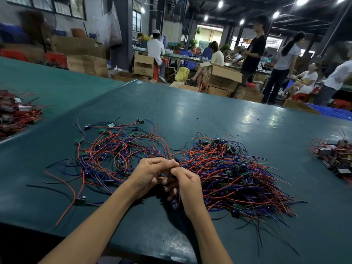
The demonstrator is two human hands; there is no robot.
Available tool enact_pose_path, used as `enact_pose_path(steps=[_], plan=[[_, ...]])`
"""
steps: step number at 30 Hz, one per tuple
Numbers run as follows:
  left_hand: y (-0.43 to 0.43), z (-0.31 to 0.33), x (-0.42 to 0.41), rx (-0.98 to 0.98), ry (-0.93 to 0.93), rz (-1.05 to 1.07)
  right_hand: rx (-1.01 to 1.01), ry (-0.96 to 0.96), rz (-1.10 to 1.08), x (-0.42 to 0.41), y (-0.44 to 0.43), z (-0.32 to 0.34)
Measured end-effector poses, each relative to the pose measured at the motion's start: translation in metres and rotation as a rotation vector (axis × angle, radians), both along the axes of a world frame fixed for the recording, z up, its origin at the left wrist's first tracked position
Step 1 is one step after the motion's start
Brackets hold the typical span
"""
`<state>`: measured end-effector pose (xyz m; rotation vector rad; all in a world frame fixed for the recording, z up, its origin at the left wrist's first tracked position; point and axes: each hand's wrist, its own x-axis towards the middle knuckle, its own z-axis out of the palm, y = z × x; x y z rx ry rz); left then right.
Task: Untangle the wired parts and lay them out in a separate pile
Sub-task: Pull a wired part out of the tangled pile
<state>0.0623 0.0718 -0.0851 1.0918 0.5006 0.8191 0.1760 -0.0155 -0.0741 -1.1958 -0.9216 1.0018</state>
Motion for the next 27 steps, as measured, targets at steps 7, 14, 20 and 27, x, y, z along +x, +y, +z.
enact_pose_path(steps=[7, 14, 20, 27], plan=[[-0.002, 0.004, -0.002, 0.018, -0.005, 0.009, 0.052, -0.04, -0.01, -0.001, -0.001, -0.003], [-0.001, 0.001, -0.001, -0.065, 0.018, 0.069, 0.015, -0.03, -0.06, -0.002, -0.001, -0.007], [0.009, 0.008, 0.001, -0.26, -0.087, 0.247, -0.016, -0.083, -0.019, -0.004, -0.002, -0.008], [0.033, 0.039, 0.007, -0.412, -0.066, 0.328, 0.019, -0.064, 0.005, 0.0, -0.004, -0.009]])
